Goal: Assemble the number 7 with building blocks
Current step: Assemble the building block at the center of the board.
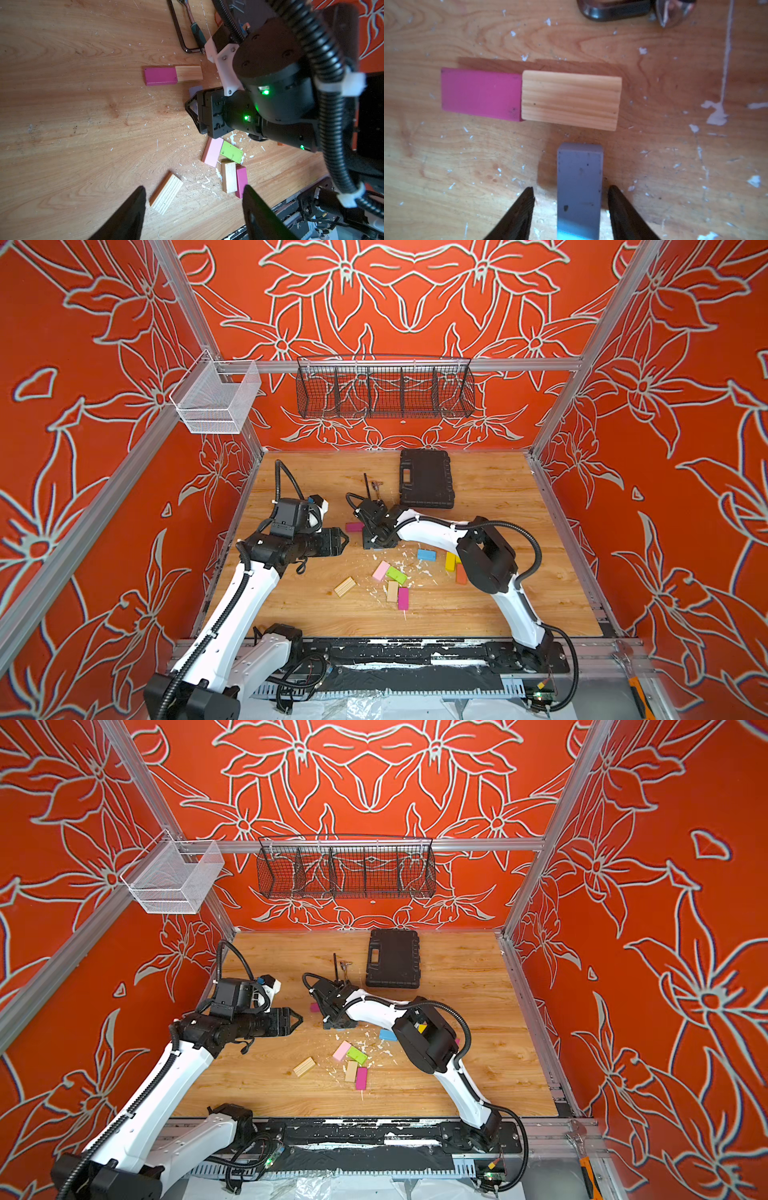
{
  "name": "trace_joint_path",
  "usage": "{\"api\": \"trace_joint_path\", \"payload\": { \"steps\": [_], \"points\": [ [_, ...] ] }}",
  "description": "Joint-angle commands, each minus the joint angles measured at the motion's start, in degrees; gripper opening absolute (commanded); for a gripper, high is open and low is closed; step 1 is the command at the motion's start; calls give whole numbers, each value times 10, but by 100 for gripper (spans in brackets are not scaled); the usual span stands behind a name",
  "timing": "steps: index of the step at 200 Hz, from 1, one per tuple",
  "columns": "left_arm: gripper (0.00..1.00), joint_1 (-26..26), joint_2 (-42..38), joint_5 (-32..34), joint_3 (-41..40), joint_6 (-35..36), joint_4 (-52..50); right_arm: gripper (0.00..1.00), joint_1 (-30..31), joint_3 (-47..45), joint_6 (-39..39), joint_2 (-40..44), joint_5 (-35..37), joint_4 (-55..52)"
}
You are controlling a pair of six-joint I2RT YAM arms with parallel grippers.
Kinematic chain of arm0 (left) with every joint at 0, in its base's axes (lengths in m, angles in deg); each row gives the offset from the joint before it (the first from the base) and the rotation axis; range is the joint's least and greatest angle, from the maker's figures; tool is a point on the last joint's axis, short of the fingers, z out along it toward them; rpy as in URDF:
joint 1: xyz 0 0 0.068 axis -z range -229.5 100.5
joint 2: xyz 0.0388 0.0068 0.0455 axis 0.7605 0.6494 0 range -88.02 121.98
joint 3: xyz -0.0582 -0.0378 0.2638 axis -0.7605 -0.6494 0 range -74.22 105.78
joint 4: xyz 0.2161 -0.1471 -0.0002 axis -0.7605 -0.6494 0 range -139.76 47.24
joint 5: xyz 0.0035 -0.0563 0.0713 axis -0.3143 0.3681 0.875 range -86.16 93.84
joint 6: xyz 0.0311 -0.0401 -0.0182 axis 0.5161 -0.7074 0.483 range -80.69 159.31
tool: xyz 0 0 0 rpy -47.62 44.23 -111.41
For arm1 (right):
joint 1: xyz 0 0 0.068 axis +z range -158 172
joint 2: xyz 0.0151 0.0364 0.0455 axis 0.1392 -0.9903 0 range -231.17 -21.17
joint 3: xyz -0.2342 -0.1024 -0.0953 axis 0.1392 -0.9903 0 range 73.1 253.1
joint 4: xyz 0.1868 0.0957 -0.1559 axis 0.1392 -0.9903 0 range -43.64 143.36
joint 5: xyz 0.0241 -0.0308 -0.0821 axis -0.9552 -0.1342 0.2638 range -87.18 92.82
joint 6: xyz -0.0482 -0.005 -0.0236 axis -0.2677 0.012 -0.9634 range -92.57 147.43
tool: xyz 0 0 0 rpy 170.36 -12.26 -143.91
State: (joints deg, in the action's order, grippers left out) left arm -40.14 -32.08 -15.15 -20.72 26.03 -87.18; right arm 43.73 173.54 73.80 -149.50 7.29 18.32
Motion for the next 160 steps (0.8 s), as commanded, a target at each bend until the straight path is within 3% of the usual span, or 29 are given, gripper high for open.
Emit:
{"api": "trace_joint_path", "payload": {
  "steps": [1,47,87,102,130,160],
  "points": [
    [71,-3,1,-11,-4,4,3,69,-5,-20,11,12,3,-19],
    [72,-3,1,-35,-13,-12,11,77,-34,-166,16,202,-79,114],
    [71,-1,60,-160,-56,-110,86,78,-140,-322,49,332,-268,251],
    [71,8,76,-185,-86,-157,144,78,-163,-372,41,369,-301,283],
    [71,44,140,-169,-87,-178,193,78,-184,-413,7,408,-339,275],
    [60,74,248,-149,-39,-164,192,77,-202,-438,-10,439,-360,260]
  ]
}}
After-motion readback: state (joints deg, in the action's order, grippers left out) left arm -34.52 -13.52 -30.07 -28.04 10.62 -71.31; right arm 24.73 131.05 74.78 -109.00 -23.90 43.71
